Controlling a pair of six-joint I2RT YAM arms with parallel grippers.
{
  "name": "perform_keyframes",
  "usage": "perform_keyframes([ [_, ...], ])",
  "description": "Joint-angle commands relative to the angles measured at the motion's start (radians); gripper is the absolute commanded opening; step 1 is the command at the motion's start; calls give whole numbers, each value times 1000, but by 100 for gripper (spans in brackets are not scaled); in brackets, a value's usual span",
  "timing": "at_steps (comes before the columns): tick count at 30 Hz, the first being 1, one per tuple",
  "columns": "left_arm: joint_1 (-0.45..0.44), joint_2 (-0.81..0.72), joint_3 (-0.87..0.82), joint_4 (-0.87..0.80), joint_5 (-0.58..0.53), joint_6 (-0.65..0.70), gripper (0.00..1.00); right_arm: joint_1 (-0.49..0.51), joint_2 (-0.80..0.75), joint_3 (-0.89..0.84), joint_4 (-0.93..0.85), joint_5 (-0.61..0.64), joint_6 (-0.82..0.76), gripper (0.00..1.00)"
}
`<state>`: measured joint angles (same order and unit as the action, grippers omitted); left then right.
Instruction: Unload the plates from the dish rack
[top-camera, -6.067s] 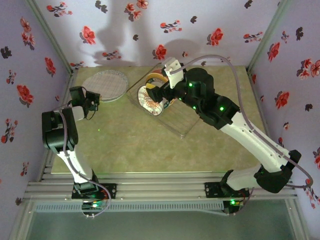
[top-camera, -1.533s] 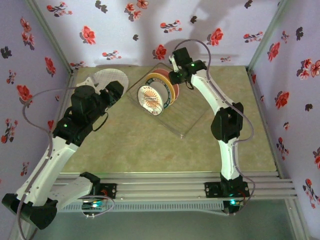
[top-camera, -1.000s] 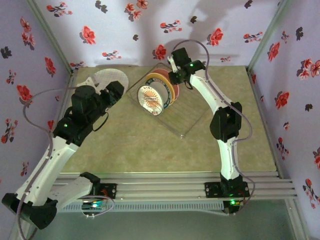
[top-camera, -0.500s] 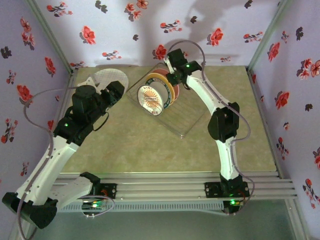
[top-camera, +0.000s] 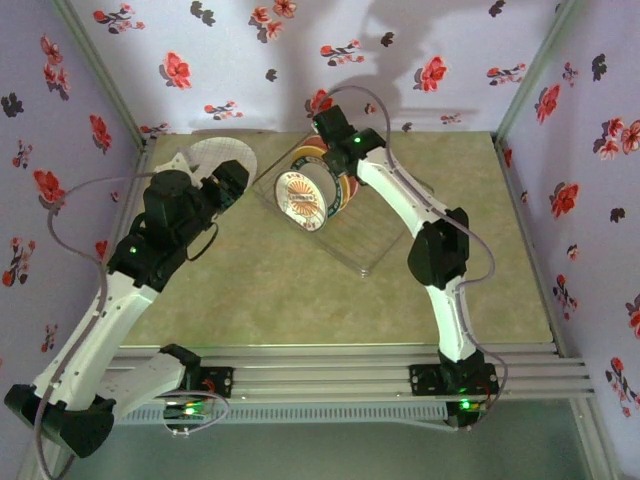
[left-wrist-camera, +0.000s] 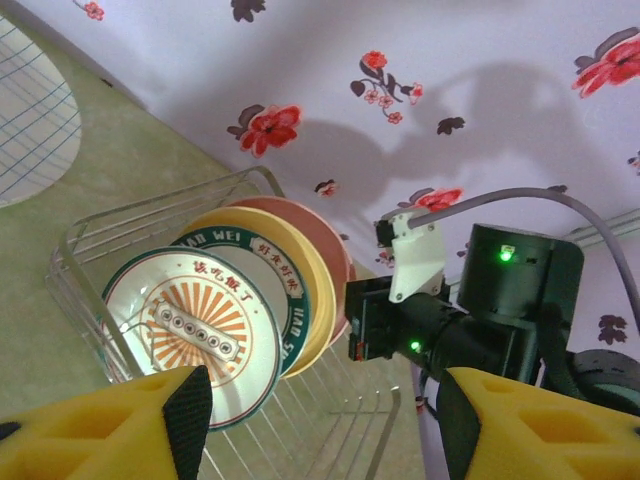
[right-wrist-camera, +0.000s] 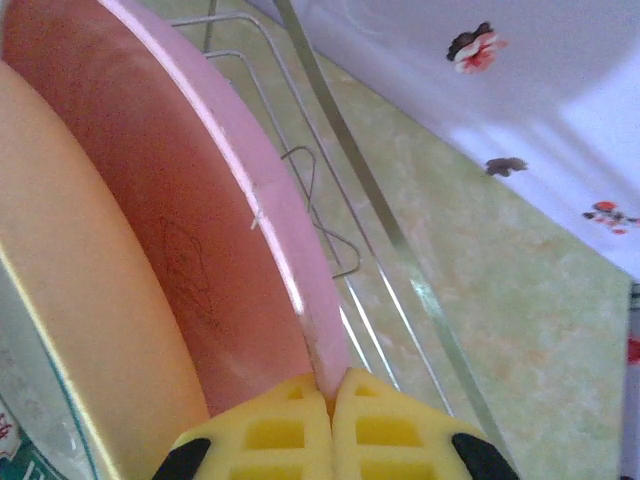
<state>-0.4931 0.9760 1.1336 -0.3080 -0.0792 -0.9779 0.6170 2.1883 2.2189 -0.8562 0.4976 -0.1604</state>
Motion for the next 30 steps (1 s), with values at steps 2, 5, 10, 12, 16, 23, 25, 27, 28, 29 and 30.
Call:
perform_keyframes([
  [2,-7,-62,-79,162,-33,-46,65,47,-65,-10,93,160,-38,0],
  [5,-7,-76,-62,123,-38,-48,65,62,-97,-36,120,208,-54,0],
  [10,-7,-116,-66,131,-52,-39,65,64,-136,-45,119,247,-67,0],
  [12,-7,-128,-79,163,-71,-37,64,64,-153,-50,121,265,-75,0],
  [16,-7,-145,-115,244,-110,-61,63,64,-201,-67,140,297,-100,0],
  [23,-8,-106,-93,287,-105,-85,62,46,-303,-102,153,353,-158,0],
  [25,-9,-86,-85,299,-90,-88,63,41,-340,-114,158,368,-175,0],
  [27,-11,-60,-72,304,-71,-91,63,34,-375,-124,160,379,-186,0],
  [28,-13,-41,-60,301,-54,-89,63,30,-399,-132,157,383,-188,0],
  [29,-16,-17,-41,295,-33,-82,63,24,-420,-140,154,383,-189,0],
  [30,-17,6,-21,284,-10,-75,63,20,-441,-146,153,383,-186,0],
])
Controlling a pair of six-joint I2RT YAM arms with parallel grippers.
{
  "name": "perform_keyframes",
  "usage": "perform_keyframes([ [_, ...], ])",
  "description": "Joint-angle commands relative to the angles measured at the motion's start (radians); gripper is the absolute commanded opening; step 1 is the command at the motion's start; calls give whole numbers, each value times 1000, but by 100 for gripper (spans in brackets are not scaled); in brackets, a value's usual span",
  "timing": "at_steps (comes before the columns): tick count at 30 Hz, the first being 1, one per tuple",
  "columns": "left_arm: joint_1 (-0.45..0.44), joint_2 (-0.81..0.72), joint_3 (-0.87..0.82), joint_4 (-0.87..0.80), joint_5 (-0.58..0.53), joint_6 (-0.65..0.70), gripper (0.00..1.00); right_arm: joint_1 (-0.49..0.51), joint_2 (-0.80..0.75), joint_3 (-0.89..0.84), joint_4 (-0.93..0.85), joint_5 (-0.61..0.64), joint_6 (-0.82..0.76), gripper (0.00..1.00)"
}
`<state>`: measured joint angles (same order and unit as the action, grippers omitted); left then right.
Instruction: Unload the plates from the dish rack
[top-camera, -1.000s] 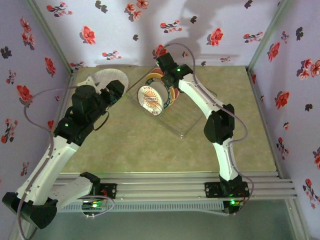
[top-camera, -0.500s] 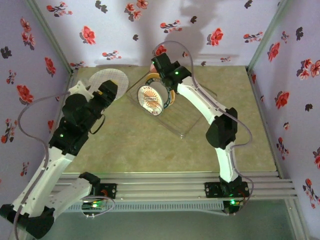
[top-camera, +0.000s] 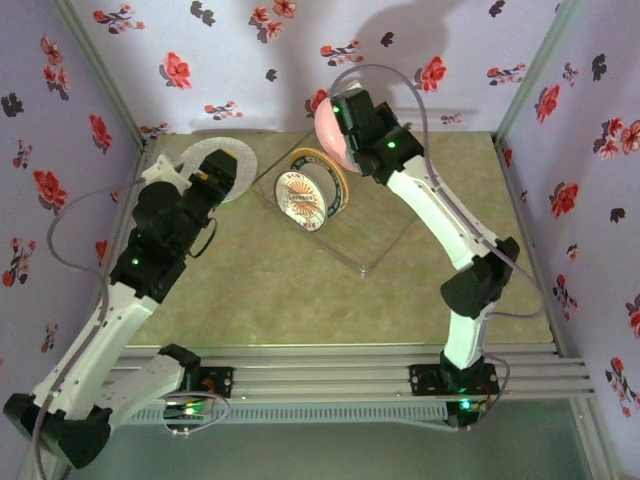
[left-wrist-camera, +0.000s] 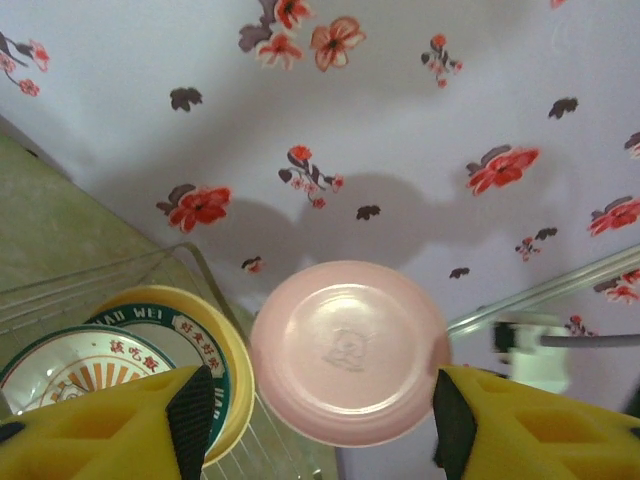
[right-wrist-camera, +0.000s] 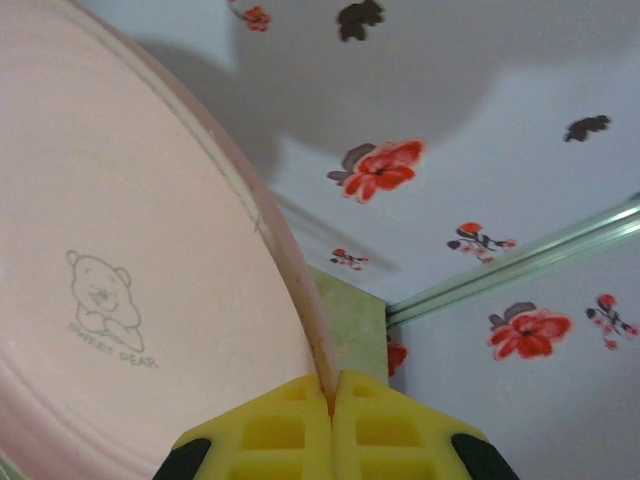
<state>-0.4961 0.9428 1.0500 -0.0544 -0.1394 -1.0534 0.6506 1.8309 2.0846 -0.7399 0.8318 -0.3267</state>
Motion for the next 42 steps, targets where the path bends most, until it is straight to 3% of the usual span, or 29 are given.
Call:
perform_keyframes([
  [1,-21,66,88,17,76,13,63,-20,-107,-17,28,44,-12,0],
  [7,-90,266,263,-101,191,117,64,-83,-239,-52,-64,-51,113,0],
  [17,-239,609,650,-368,268,350,66,-254,-432,-143,-211,-531,450,0],
  [24,-261,695,711,-367,293,363,65,-290,-477,-200,-212,-744,572,0],
  [27,-262,711,728,-402,273,365,56,-294,-479,-203,-219,-779,598,0],
  [31,-262,724,745,-444,253,372,36,-300,-480,-211,-217,-830,623,0],
  [36,-262,725,746,-458,229,357,0,-304,-477,-228,-209,-876,645,0],
  [42,-262,719,742,-467,224,346,0,-305,-476,-257,-184,-915,647,0],
])
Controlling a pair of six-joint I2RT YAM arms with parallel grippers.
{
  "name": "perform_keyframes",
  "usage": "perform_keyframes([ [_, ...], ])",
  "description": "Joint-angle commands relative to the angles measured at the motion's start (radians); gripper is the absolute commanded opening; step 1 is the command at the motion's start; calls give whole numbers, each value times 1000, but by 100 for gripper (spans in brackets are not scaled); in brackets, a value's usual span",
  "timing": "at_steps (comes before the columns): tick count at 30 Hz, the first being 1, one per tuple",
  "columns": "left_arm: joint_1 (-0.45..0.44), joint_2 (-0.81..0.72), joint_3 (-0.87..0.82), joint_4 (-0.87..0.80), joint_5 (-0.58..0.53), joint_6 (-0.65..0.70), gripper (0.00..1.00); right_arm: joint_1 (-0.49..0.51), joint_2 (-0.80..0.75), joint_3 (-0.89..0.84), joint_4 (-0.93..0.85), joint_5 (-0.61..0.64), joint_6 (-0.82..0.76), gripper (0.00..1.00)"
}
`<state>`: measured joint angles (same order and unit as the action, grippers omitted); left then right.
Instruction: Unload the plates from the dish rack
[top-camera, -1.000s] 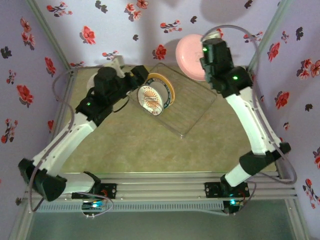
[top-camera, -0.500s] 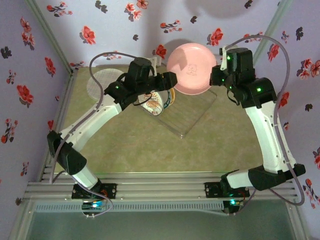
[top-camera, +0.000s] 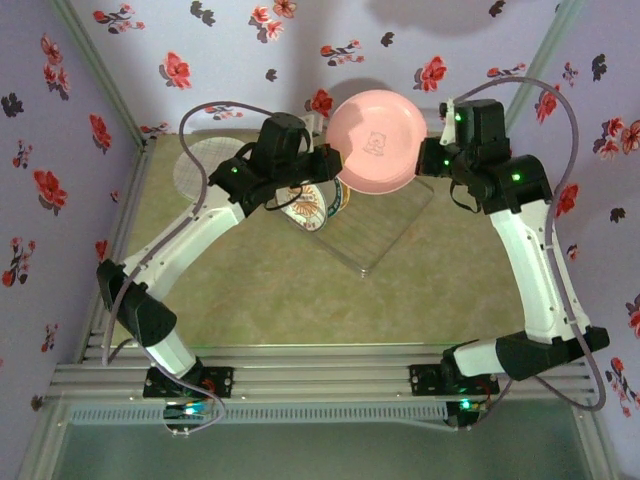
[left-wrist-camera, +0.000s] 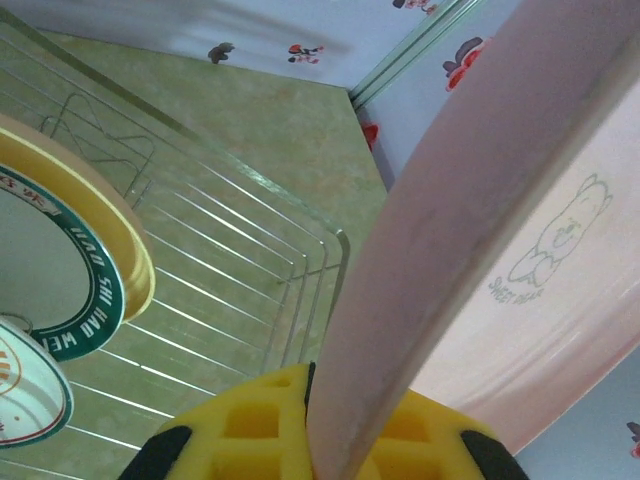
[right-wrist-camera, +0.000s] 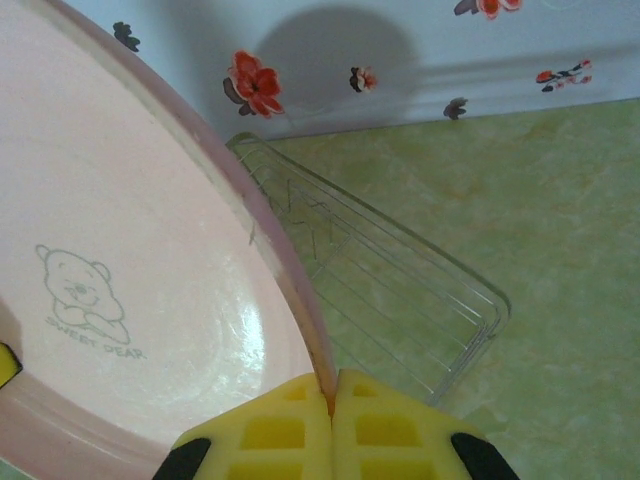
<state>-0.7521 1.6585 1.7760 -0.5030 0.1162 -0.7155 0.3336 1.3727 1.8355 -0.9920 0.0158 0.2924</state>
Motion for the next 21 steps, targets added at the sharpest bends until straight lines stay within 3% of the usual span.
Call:
perform_keyframes([
  [1,-6,-1,13,-17,-32,6,0,12,-18,-11,72,-107,26,0],
  [3,-6,-10,4,-9,-33,1,0,12,-17,-16,78,-116,21,2],
  [7,11,-39,-15,9,-32,-24,0,12,-22,-17,83,-122,-1,40],
  [10,31,-66,-16,3,-27,-34,0,12,-28,-18,80,-113,-30,57],
  [16,102,-154,-83,-7,3,-88,0,14,-91,-96,177,-138,-99,72],
  [21,188,-281,-215,-18,8,-163,0,55,-156,-211,323,-158,-174,75],
])
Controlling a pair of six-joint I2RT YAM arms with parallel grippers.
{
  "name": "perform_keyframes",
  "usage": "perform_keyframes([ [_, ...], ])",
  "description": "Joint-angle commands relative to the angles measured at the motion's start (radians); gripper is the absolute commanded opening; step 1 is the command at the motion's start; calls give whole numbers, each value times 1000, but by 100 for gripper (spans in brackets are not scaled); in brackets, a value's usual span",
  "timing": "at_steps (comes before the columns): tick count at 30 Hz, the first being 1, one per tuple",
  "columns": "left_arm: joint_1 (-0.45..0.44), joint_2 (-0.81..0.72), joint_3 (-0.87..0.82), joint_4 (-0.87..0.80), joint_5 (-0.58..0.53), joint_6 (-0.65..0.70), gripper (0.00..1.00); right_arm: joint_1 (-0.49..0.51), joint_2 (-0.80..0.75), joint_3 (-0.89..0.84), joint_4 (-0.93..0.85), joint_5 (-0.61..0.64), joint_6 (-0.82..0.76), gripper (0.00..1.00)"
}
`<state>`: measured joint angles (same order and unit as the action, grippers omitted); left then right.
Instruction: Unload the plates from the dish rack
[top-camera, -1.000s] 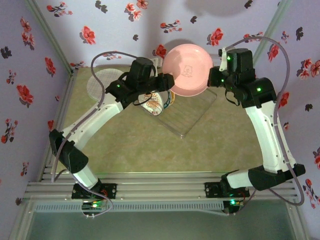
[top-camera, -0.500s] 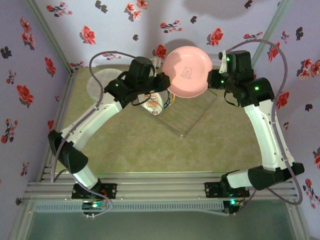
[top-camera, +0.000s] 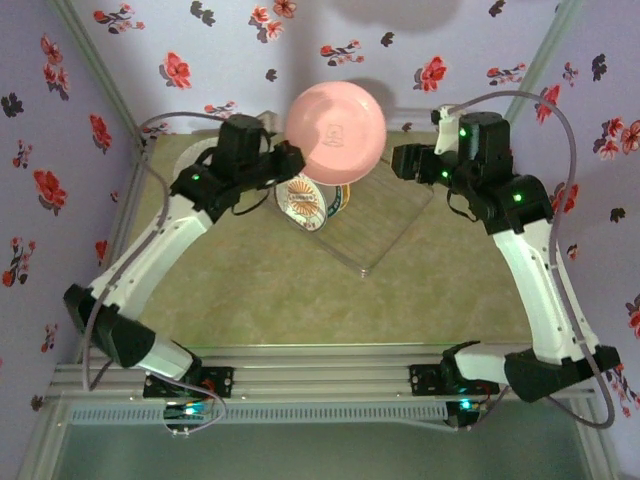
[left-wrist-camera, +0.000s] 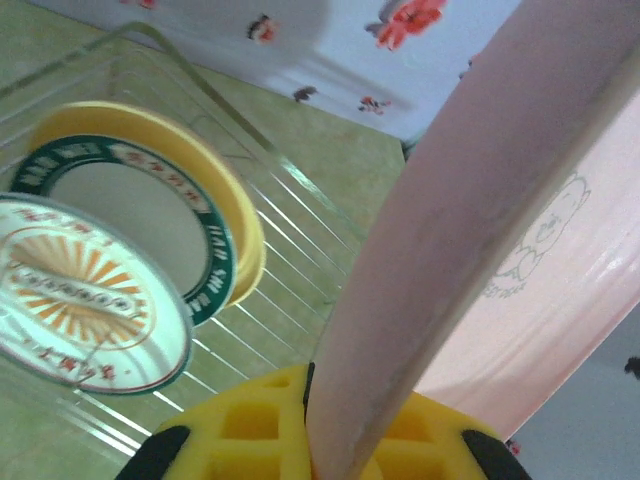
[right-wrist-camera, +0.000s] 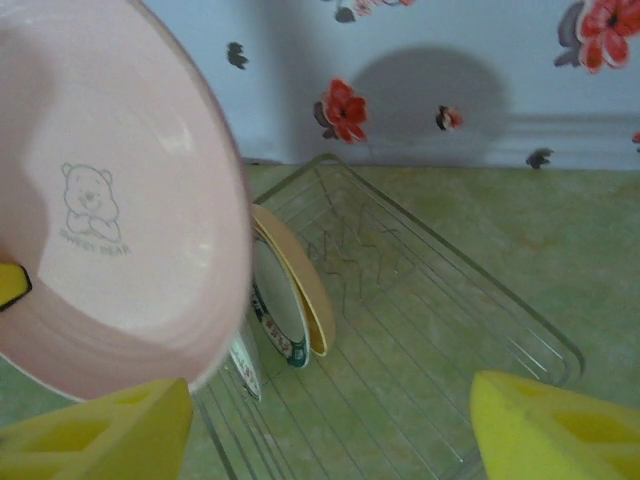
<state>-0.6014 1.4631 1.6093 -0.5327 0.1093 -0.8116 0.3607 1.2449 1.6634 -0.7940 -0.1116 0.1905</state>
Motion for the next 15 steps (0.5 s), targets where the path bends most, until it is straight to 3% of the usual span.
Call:
perform_keyframes([
  [1,64,-118,-86,8,16,-88,0,52,-33,-56,145,-25,-102,76],
  [10,362,-457,-456,-135,13,-247,0,309,-36,-189,328,-60,-405,85],
  [15,497,-595,-608,-283,2,-285,0,413,17,-169,283,-80,-526,88],
])
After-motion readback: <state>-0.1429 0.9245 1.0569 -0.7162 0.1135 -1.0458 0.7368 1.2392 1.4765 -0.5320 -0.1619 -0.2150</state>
